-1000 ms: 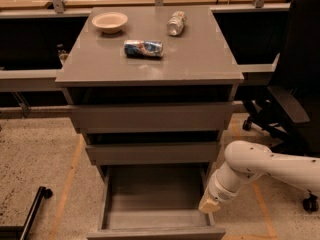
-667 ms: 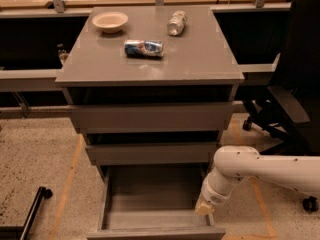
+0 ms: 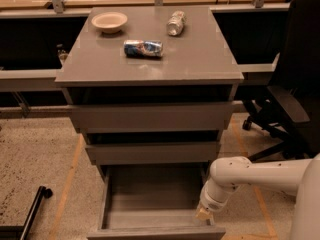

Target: Close bottom drawer

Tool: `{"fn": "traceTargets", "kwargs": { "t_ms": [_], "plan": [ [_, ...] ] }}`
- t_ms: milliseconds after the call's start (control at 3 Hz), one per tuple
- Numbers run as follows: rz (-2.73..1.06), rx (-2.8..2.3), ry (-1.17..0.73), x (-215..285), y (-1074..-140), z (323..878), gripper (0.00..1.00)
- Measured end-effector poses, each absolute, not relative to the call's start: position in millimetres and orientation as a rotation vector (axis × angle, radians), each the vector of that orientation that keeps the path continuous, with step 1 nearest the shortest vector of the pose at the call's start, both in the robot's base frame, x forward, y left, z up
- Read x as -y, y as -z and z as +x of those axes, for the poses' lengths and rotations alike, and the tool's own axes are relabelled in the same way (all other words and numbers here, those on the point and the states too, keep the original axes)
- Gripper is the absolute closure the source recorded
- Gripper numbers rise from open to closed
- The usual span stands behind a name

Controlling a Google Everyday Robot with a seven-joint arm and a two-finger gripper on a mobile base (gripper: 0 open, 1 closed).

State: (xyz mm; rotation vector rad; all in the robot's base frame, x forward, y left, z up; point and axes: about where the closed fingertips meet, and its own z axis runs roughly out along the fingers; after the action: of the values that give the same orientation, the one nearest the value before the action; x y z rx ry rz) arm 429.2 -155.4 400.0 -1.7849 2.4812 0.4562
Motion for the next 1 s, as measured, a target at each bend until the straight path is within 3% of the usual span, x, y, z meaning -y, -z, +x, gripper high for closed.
{"fn": "traceTargets", "kwargs": {
  "t_ms": [1000],
  "plan": [
    [-1.36,-2.489,-0.638,192,-340,421,1.0]
  ]
}}
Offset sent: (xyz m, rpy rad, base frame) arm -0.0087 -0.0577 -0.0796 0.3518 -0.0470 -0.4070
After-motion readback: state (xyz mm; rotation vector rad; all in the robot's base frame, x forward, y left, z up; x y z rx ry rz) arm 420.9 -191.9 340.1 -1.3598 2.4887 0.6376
